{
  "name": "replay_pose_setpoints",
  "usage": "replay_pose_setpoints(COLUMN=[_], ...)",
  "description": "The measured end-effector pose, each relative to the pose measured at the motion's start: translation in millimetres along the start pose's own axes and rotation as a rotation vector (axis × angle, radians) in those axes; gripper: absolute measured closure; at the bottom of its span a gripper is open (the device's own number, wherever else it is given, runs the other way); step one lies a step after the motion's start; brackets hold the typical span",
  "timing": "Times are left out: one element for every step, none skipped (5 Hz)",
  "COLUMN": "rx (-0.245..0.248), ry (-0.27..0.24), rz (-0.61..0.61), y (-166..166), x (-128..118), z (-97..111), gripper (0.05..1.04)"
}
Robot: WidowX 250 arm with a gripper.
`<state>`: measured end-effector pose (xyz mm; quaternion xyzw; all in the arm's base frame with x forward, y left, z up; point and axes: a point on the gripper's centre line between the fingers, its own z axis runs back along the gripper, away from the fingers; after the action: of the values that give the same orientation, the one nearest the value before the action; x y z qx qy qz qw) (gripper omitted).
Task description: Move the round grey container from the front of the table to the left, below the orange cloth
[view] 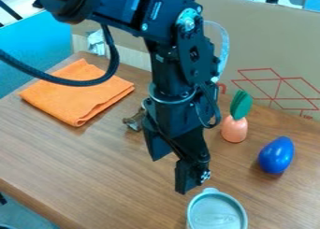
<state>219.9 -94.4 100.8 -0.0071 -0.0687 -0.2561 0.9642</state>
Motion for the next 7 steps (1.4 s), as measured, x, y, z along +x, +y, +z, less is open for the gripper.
replay_pose_setpoints(rx=[-0.003, 0.047, 0.072, 0.071, 0.057, 0.051, 0.061], ry=[0.02, 0.025, -0.022, -0.069, -0.112, -0.102, -0.084], rz=[0.005, 0.047, 0.027, 0.016, 0.036, 0.117, 0.19], y=[-2.1, -15.1, -29.5, -41.6, -51.7, -64.1, -80.1], x=[-1.7, 8.4, 25.3, 50.1, 69.2, 74.9, 76.5], z=[-4.9, -11.4, -14.1, -17.8, -17.9, -31.5, -33.8], gripper=[0.081, 0.081, 0.081, 0.081, 0.081, 0.081, 0.081])
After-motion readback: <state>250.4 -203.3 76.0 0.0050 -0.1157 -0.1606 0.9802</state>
